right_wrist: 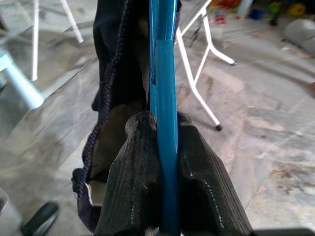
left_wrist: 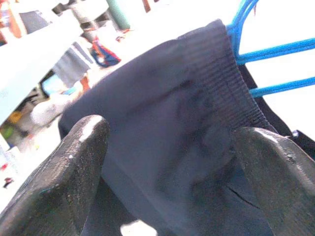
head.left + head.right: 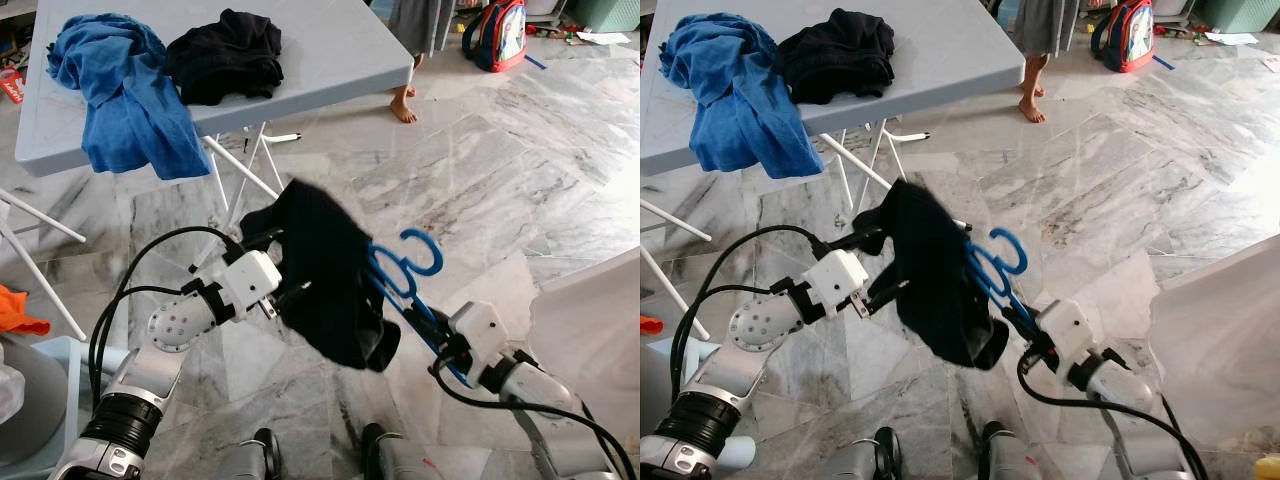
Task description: Hang hanger
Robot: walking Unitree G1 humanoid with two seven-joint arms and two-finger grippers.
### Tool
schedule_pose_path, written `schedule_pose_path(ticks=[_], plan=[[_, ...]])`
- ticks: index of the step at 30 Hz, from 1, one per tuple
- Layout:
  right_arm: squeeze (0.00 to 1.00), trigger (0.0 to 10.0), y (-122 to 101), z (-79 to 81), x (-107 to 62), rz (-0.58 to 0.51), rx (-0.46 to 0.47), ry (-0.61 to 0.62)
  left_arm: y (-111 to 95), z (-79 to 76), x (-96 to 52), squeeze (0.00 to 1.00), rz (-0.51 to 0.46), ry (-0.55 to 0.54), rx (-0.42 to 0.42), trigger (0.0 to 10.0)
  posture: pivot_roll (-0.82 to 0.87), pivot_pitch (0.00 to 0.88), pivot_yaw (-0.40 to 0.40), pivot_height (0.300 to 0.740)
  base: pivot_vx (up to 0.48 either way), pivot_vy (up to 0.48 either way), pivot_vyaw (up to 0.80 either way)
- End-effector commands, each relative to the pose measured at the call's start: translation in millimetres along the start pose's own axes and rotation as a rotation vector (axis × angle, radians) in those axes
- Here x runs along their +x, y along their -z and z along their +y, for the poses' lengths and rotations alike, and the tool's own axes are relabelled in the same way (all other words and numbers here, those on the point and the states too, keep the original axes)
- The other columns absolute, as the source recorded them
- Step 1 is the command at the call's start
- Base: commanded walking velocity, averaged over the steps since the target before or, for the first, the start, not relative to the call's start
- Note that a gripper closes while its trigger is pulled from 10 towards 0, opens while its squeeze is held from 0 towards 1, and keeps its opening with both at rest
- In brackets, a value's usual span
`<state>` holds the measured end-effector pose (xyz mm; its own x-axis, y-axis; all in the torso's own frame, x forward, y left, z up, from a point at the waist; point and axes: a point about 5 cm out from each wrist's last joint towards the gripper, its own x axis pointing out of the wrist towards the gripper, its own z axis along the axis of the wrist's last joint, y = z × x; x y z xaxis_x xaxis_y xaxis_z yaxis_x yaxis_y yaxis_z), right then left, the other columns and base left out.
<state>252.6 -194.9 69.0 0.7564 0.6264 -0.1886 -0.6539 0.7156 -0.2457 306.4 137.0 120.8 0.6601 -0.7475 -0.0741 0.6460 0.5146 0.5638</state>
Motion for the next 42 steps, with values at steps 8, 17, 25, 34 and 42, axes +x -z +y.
schedule_pose_path(ticks=[8,17,25,34,42], plan=[[0.0,10.0,9,13.6,-9.6,0.021,-0.036,-0.157,7,3.2,-8.8,1.0,0.042,0.08,0.063,10.0,-0.11,0.256,0.053,0.74,0.0,0.0,0.0],[0.0,10.0,11,26.7,-7.3,0.023,-0.025,-0.255,9,15.2,-13.4,0.8,0.061,0.123,0.106,10.0,-0.1,0.261,0.057,0.74,0.0,0.0,0.0],[0.0,10.0,2,27.3,-3.8,0.012,-0.066,-0.339,15,-1.3,-11.1,0.0,0.078,0.28,0.102,10.0,-0.1,0.263,0.056,0.74,0.0,0.0,0.0],[0.0,10.0,1,28.1,-6.8,0.029,-0.093,-0.414,18,-8.9,-11.9,0.0,0.083,0.394,0.1,10.0,-0.11,0.26,0.056,0.74,0.0,0.0,0.0],[0.0,10.0,-3,28.8,-14.8,0.037,-0.099,-0.513,28,-10.7,-15.2,0.0,0.14,0.475,0.052,10.0,-0.11,0.26,0.064,0.74,0.0,0.0,0.0]])
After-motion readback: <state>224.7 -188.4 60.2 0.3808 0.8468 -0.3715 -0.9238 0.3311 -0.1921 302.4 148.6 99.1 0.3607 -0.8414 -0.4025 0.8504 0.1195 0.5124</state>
